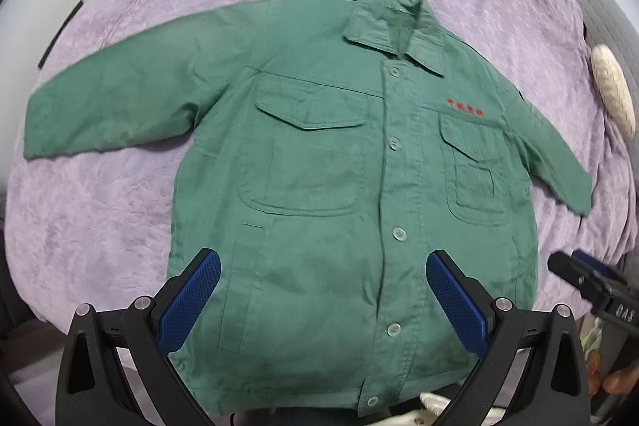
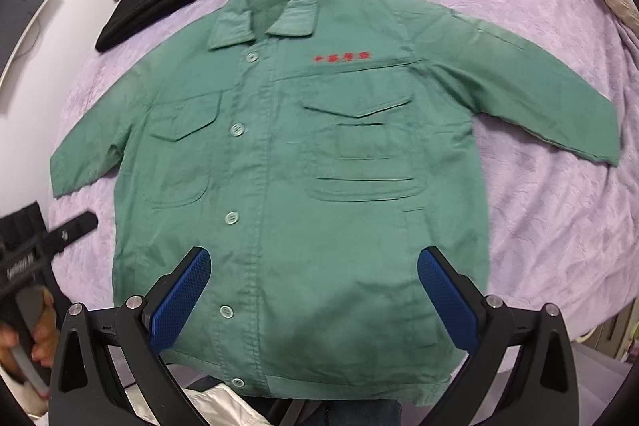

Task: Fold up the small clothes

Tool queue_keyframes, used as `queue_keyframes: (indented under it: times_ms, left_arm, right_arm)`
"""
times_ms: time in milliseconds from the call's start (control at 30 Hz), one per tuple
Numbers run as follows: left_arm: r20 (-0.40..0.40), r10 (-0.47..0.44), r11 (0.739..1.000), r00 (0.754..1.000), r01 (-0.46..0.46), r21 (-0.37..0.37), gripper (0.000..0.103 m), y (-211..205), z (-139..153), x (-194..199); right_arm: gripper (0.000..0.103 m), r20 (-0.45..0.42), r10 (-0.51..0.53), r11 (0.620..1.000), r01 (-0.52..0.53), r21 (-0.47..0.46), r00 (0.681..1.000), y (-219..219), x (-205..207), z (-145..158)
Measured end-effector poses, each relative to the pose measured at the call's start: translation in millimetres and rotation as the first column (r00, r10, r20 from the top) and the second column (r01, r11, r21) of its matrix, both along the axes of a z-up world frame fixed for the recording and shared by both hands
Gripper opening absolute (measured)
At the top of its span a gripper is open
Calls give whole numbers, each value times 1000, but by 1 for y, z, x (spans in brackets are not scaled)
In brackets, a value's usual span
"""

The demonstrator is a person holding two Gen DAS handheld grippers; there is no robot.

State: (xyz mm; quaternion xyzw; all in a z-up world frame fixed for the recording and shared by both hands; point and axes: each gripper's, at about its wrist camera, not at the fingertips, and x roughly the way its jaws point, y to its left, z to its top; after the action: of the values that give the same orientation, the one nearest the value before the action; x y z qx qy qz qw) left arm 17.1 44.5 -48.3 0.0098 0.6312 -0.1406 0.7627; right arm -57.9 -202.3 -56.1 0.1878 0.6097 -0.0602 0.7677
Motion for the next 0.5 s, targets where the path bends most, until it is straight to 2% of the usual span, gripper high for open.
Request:
queue_keyframes:
  times_ms: [167,267,300,367,500]
  left_arm:
    - [-5,153,988,988,-153,-35,103,68,-32,36]
    - [30,262,965,965,-261,-26,103,121,-52,62]
    - [49,301,954,953,-300,-24,103,140,-58,70]
    - [95,396,918,913,-396,-19,103,183,-72,89]
    - [130,558,828,819,-560,-28,103,260,-104,119]
  right_arm:
    - [103,-19,57,997,-56,60,998,46,29,-22]
    - [103,-23,102,992,-100,77,994,78,48,-38]
    - [103,-26,112,990,-110,84,993,87,54,-43]
    - [103,-35,127,988,-123,96,991,104,67,-54]
    - [103,-58,159,985,-154,80,986,134,85,-72]
